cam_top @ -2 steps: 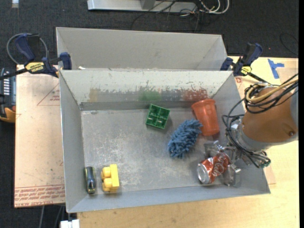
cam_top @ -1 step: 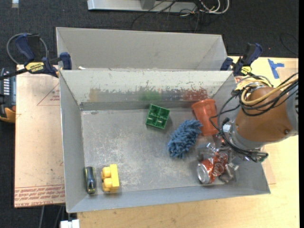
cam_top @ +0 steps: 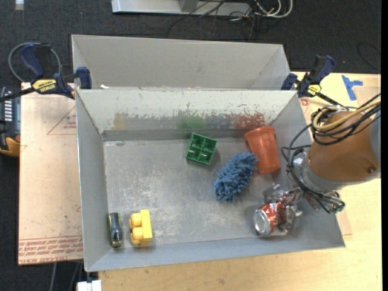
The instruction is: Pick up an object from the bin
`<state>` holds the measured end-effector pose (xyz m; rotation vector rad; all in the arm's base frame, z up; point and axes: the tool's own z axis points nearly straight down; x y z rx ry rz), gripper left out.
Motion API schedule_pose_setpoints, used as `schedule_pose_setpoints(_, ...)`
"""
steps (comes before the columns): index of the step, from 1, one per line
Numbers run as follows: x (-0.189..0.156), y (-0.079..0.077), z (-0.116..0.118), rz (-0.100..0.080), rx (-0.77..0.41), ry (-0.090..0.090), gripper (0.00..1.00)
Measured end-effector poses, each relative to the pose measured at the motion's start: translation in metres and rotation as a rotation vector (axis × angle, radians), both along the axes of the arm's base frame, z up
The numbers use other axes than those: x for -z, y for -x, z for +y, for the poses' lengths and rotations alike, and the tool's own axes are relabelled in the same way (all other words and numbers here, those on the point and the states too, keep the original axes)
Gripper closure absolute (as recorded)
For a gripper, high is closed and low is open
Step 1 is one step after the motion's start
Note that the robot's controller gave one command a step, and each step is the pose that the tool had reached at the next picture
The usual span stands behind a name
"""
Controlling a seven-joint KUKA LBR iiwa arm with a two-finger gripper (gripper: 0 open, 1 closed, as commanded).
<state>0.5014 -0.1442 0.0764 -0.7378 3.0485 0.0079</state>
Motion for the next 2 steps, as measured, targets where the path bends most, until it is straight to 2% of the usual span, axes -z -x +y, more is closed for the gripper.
schedule_pose_setpoints(1,0.000,0.000,0.000,0.000,0.000,0.000,1.00)
schedule_pose_setpoints(2,-0.037,0.002,0.001,0.008,0.001,-0.004,1.00)
